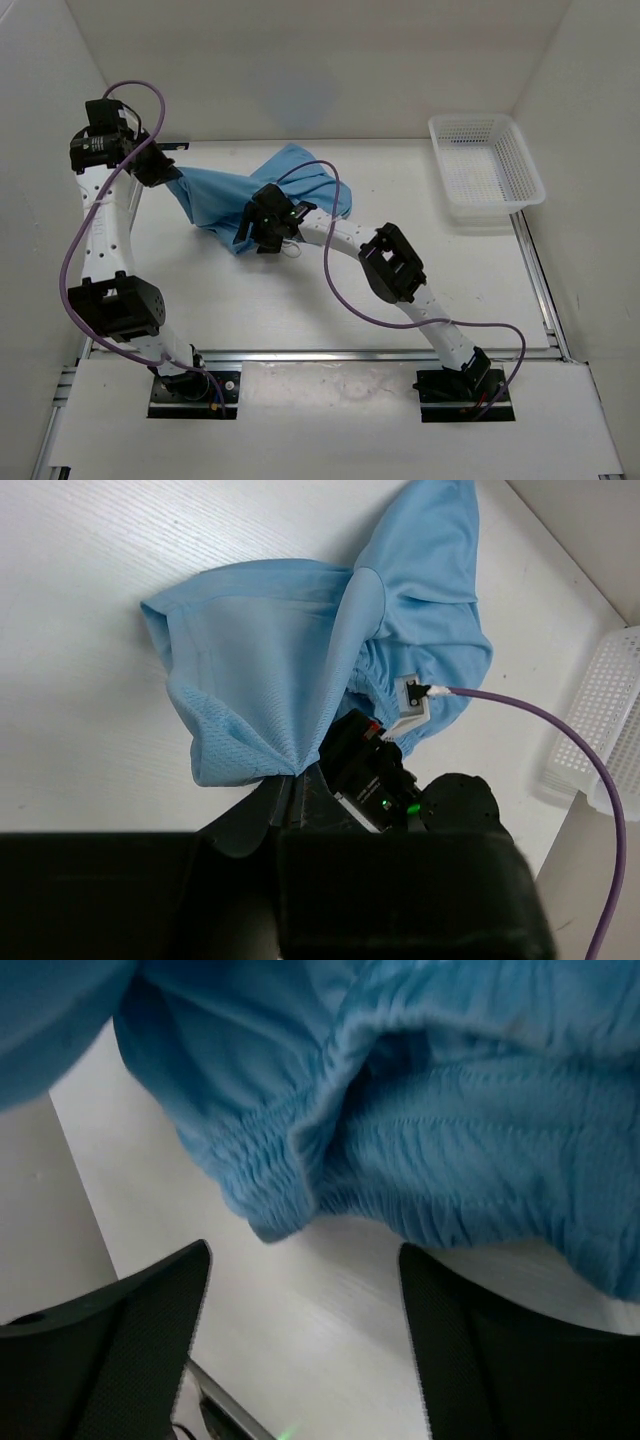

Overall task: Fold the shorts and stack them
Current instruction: Flatten the shorts out

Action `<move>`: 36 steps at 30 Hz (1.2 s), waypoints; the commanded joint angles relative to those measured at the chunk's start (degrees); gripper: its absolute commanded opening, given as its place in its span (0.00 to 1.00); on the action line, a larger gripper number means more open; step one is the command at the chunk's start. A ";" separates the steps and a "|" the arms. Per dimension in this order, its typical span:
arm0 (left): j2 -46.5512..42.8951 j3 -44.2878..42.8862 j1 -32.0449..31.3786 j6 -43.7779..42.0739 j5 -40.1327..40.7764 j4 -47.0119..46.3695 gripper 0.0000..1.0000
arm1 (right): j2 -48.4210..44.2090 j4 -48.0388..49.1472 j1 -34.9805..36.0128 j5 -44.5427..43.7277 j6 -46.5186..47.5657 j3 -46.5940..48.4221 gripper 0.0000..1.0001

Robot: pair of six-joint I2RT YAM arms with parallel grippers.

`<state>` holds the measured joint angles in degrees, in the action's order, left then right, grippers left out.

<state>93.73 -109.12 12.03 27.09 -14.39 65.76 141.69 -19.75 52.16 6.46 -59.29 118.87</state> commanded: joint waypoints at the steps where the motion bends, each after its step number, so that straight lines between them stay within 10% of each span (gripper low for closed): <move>1: -1.62 -1.89 0.27 -1.69 -0.64 1.22 0.11 | 2.71 -0.99 -0.04 -6.80 -2.67 4.52 0.77; 3: -2.15 -1.36 0.27 -1.69 -1.86 1.22 0.11 | 3.24 -2.48 -0.04 -10.13 -3.99 5.75 0.68; 9: -3.20 -0.83 0.27 -1.69 -2.39 1.22 0.11 | 2.46 -3.37 -1.10 -16.03 -5.06 4.71 0.00; 27: -4.35 2.07 0.27 -1.16 -3.01 0.69 0.11 | -23.82 0.73 -3.65 -20.63 2.50 -30.79 0.00; 28: -4.35 2.07 0.27 -1.16 -3.01 0.17 0.11 | -24.44 3.98 -3.65 -14.61 2.51 -32.89 0.33; 31: -4.35 2.07 0.27 -1.16 -3.01 0.16 0.11 | -21.90 9.91 -1.37 -10.68 3.83 -27.51 0.86; 36: -4.35 2.07 0.27 -1.16 -2.39 0.16 0.11 | -12.07 8.06 -0.83 -5.94 -0.55 -15.97 0.93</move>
<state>92.90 -107.20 12.16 25.98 -16.12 66.85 125.78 -15.40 50.59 -4.10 -57.52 97.23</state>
